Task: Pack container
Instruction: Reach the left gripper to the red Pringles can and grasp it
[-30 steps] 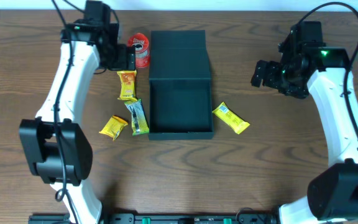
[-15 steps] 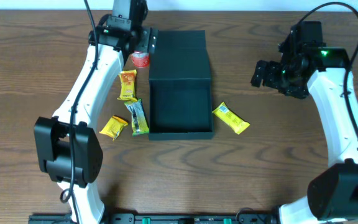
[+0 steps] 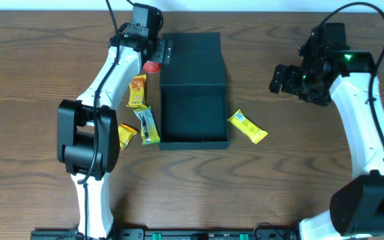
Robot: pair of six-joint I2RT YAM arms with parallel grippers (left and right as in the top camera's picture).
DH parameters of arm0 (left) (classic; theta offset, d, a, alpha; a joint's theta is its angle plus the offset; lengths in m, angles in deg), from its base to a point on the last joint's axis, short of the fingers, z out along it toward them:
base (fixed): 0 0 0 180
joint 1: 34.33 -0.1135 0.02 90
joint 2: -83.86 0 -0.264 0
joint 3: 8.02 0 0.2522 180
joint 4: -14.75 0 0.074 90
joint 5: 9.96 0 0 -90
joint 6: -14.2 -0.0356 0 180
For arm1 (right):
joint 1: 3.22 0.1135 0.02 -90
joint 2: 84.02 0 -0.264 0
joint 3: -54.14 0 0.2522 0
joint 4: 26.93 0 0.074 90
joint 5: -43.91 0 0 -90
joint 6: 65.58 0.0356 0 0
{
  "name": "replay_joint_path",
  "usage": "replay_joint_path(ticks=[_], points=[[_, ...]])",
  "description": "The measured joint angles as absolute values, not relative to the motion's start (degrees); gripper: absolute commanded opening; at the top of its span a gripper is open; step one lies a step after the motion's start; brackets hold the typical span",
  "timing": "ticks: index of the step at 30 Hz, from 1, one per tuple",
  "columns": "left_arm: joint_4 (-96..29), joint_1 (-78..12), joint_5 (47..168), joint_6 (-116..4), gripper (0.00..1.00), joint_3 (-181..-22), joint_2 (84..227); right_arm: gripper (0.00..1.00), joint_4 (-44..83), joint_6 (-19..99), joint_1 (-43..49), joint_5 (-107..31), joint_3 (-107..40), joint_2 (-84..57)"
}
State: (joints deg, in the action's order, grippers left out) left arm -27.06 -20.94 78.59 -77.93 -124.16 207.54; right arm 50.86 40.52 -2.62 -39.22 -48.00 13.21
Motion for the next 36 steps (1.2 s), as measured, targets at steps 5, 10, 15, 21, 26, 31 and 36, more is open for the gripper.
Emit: replay_joint_path(ticks=[5, 10, 15, 21, 26, 31, 36], points=[[-24.88, -20.94, 78.11, -76.82, 0.95, -124.16, 208.18, 0.99, 50.86, 40.52, -2.62, -39.22, -48.00, 13.21], [-24.49, -20.94, 77.30, -75.53, 0.96, -124.16, 209.03, 0.99, 50.86, 40.52, -2.62, -39.22, -48.00, 13.21], [-24.44, -20.94, 74.02, -74.98, 0.96, -124.16, 209.16, 0.99, 50.86, 40.52, -2.62, -39.24, -48.00, 13.21], [-24.40, -20.94, 73.19, -74.28, 0.95, -124.16, 209.22, 0.99, 50.86, 40.52, -2.62, -39.44, -48.00, 13.21], [-24.40, -20.94, 73.19, -72.56, 0.97, -124.16, 209.92, 0.99, 50.86, 40.52, -2.62, -39.44, -48.00, 13.21], [-24.38, -20.94, 73.23, -70.37, 0.83, -124.16, 211.30, 0.99, 51.12, 40.52, -2.62, -39.46, -48.00, 13.21], [-22.91, -20.94, 73.41, -69.63, 0.69, -124.16, 211.30, 0.99, 51.30, 40.52, -2.62, -39.52, -48.00, 13.21]])
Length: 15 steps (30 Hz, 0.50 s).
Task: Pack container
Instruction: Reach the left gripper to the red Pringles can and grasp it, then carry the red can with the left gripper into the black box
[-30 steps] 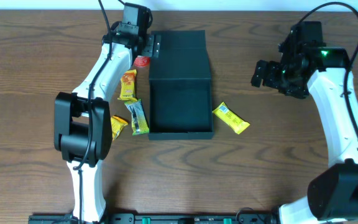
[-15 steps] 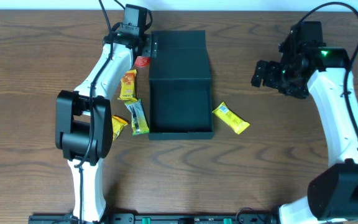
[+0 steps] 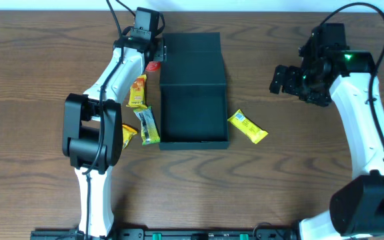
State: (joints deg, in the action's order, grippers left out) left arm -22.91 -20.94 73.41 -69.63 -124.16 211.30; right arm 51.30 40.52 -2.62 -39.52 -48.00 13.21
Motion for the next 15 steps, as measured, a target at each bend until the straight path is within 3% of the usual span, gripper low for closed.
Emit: replay_joint_path(ticks=[15], points=[[-23.00, -20.94, 73.43, -69.61, 0.64, -124.16, 211.24, 0.99, 51.30, 40.52, -2.62, -39.68, -48.00, 13.21]])
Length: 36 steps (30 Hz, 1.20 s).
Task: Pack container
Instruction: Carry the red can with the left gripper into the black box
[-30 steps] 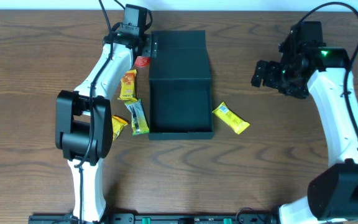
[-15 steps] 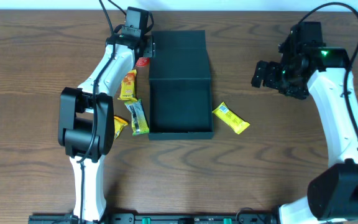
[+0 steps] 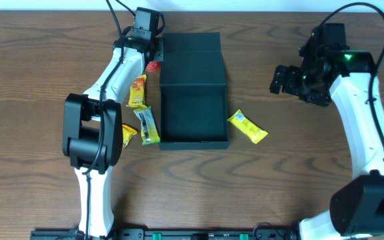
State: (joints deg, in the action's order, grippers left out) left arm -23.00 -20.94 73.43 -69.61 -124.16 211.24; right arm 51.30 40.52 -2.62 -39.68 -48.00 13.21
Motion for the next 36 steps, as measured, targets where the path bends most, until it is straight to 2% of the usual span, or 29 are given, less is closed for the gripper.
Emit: replay_joint_path(ticks=[10, 16, 23, 31, 36], points=[[-33.47, -20.94, 73.74, -69.61, 0.63, -124.16, 202.91, 0.99, 50.44, 40.52, -2.62, -39.70, -48.00, 13.21], [-40.38, -20.94, 78.06, -69.48, 0.63, -124.16, 196.00, 0.99, 50.51, 40.52, -2.62, -39.70, -48.00, 13.21], [-48.18, -20.94, 89.10, -65.02, 0.63, -124.16, 190.69, 0.99, 51.71, 40.52, -2.62, -39.70, -48.00, 13.21], [-57.69, -20.92, 107.33, -61.13, 0.62, -124.16, 189.92, 0.99, 52.37, 40.52, -2.62, -39.72, -48.00, 13.21], [-60.61, -20.92, 112.79, -60.47, 0.62, -124.16, 189.92, 0.99, 52.45, 40.54, -2.62, -39.70, -48.00, 13.21]])
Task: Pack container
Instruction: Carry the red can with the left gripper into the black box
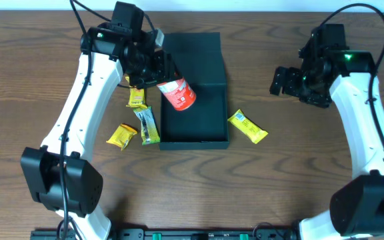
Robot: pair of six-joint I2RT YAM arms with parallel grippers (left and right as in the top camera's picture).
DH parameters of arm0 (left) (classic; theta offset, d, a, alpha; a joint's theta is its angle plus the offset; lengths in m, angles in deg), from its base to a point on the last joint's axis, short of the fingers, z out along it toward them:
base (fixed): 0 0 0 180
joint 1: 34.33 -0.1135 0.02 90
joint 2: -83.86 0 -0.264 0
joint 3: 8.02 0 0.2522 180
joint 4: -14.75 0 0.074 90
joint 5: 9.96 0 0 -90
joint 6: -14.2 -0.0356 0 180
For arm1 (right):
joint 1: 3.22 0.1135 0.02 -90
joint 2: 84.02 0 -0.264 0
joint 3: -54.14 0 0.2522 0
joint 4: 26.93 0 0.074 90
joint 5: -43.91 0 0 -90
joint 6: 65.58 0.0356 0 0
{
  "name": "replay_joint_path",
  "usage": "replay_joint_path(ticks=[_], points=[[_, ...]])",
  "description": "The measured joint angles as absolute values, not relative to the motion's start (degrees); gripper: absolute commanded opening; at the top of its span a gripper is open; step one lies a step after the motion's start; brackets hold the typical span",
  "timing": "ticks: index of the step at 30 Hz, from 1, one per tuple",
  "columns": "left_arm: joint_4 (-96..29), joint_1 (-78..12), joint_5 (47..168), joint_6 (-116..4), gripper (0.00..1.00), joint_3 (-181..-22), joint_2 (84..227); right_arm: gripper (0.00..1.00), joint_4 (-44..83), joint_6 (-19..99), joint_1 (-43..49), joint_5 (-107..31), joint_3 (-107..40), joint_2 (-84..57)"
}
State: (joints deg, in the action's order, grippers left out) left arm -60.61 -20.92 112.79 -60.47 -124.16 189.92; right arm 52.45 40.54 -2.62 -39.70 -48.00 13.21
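The black container point(193, 123) lies open in the middle of the table, its lid point(192, 53) folded back on the far side. My left gripper point(165, 78) is shut on a red-and-white cup point(178, 94), held tilted over the container's far left part. An orange packet point(137, 97), a green bar point(147, 125) and a yellow packet point(121, 135) lie left of the container. Another yellow packet point(247, 127) lies to its right. My right gripper point(281, 79) hangs open at the far right, holding nothing.
The left arm point(79, 113) reaches across the left side of the table, over the area beside the loose snacks. The right arm point(365, 113) stands along the right edge. Wood table surface point(192, 187) lies in front of the container.
The left gripper was at the lid's far left corner, with the red cup lying beside the lid. Now it holds the cup over the container. The right arm has not moved.
The left gripper stood over the red cup beside the lid, then a little further back at the lid's corner for two moments with the cup on the table. Now the cup is in its grip above the open container. The packets and right arm stayed put.
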Motion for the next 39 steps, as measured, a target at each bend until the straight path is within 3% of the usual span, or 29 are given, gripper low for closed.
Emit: replay_joint_path(ticks=[16, 27, 39], points=[[-37.53, -16.83, 119.13, -50.20, 0.61, -103.05, 189.73, 0.99, 54.36, 40.52, -2.62, -39.72, -48.00, 13.21], [-32.73, -9.79, 116.23, -42.98, 0.61, -99.51, 189.73, 0.99, 54.75, 40.54, -2.62, -39.72, -48.00, 13.21], [-31.74, -9.36, 109.21, -41.28, 0.66, -99.47, 189.73, 0.99, 54.60, 40.52, -2.62, -39.72, -48.00, 13.21]])
